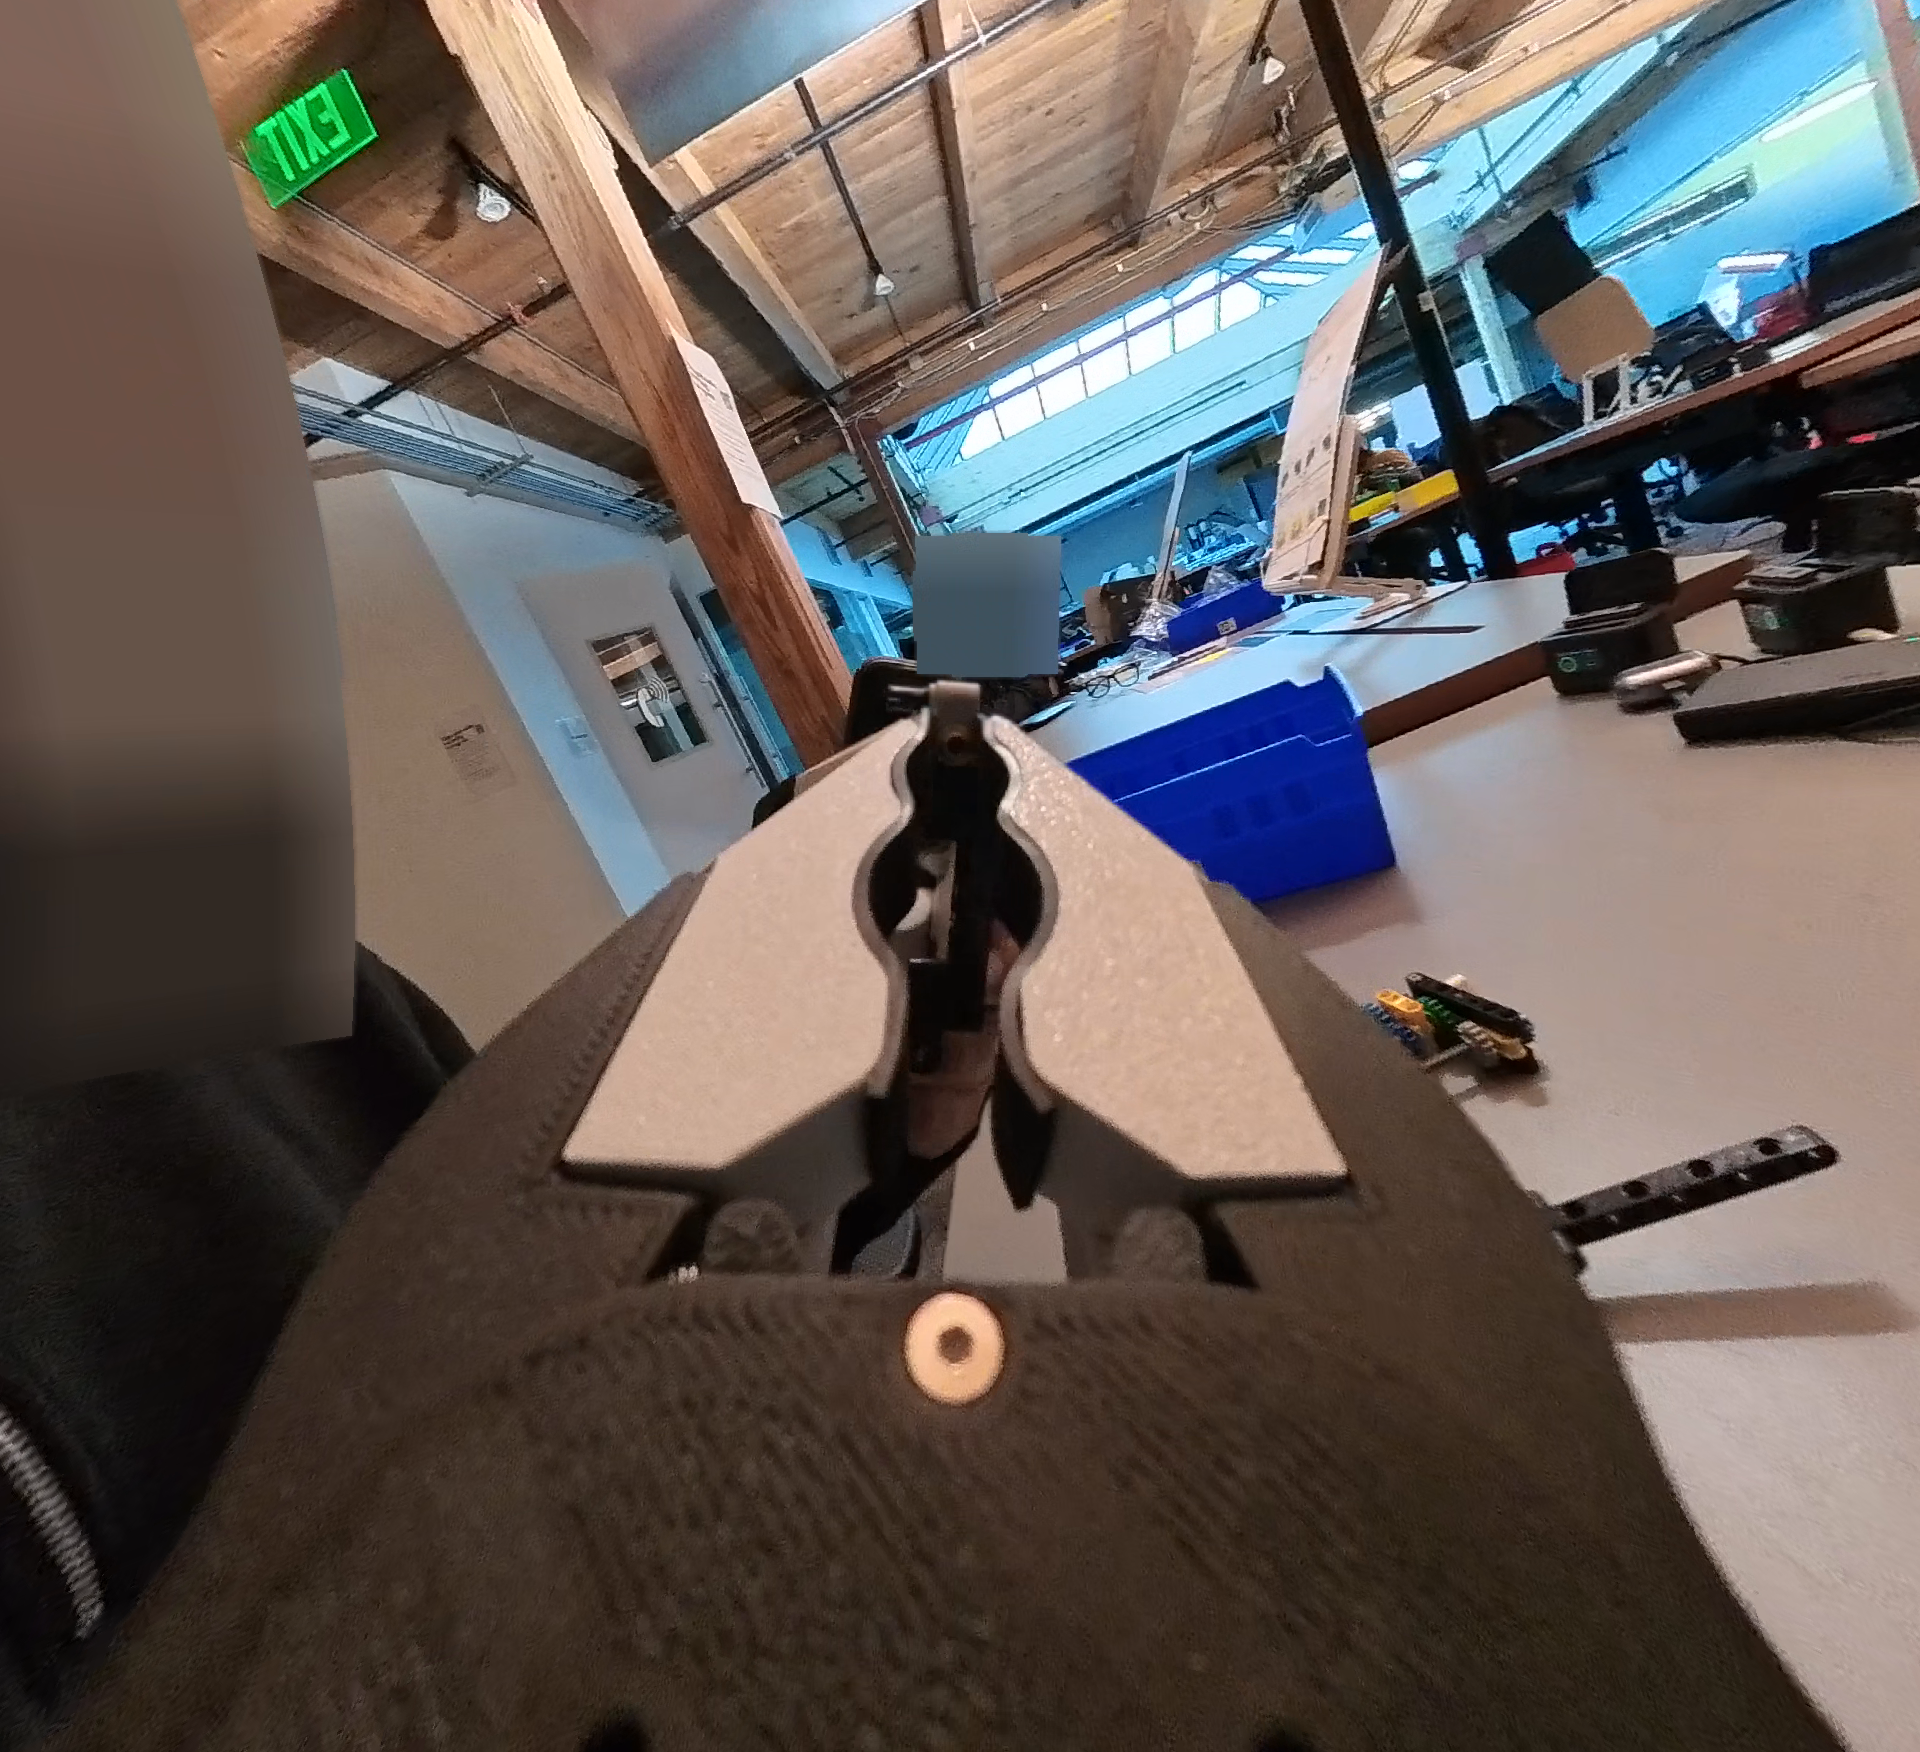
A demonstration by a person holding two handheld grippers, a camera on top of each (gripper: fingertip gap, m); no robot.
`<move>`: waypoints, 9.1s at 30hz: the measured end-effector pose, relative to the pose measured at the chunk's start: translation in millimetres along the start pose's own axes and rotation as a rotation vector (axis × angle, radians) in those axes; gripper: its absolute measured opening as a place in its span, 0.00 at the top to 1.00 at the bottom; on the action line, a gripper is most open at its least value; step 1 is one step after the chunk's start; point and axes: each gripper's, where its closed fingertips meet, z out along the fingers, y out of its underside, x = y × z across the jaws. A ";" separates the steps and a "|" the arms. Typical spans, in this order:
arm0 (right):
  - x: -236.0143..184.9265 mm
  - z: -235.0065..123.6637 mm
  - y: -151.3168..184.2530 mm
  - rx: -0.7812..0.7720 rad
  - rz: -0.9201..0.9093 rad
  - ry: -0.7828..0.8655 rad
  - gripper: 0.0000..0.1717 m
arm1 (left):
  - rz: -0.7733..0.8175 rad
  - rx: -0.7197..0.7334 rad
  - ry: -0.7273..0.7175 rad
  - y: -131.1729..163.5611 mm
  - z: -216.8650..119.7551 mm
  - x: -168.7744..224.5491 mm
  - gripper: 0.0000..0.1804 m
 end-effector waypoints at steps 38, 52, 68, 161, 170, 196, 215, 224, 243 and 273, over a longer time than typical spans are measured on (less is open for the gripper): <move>7.5 -1.3 2.3 -0.127 -0.403 0.252 0.87 | 0.732 -0.116 -0.472 -5.4 -8.0 -29.2 0.98; 3.5 1.7 12.1 -0.199 -0.260 0.210 1.00 | 1.115 -0.097 -0.470 2.7 -4.3 -11.0 0.96; 17.0 3.3 23.3 -0.167 -0.190 0.277 0.99 | 0.900 -0.121 -0.498 0.3 -11.5 -26.5 0.98; 6.4 -37.5 25.1 -0.116 0.116 0.075 0.98 | -0.220 -0.086 0.081 38.5 5.6 -10.6 0.97; 7.2 -35.5 17.9 -0.049 0.131 0.097 0.99 | -0.200 -0.076 0.042 33.6 7.1 -11.7 0.98; 12.3 -88.9 -60.5 0.253 0.141 0.167 0.99 | -0.277 0.181 -0.028 -23.6 -36.2 -32.4 0.97; 61.5 -183.4 -40.2 0.074 -0.110 0.570 0.98 | 0.085 -0.601 -0.238 142.0 74.9 -52.1 0.97; 61.4 -207.2 -32.8 0.114 0.027 0.514 0.98 | 0.243 -0.667 -0.516 158.8 133.7 -138.4 0.75; 6.1 -163.1 -38.9 0.221 0.165 0.198 0.89 | -0.142 -0.216 0.121 109.2 110.2 5.9 0.93; -27.4 -113.0 -37.6 0.170 0.007 0.209 0.98 | -0.016 -0.034 0.020 65.5 92.4 32.3 0.93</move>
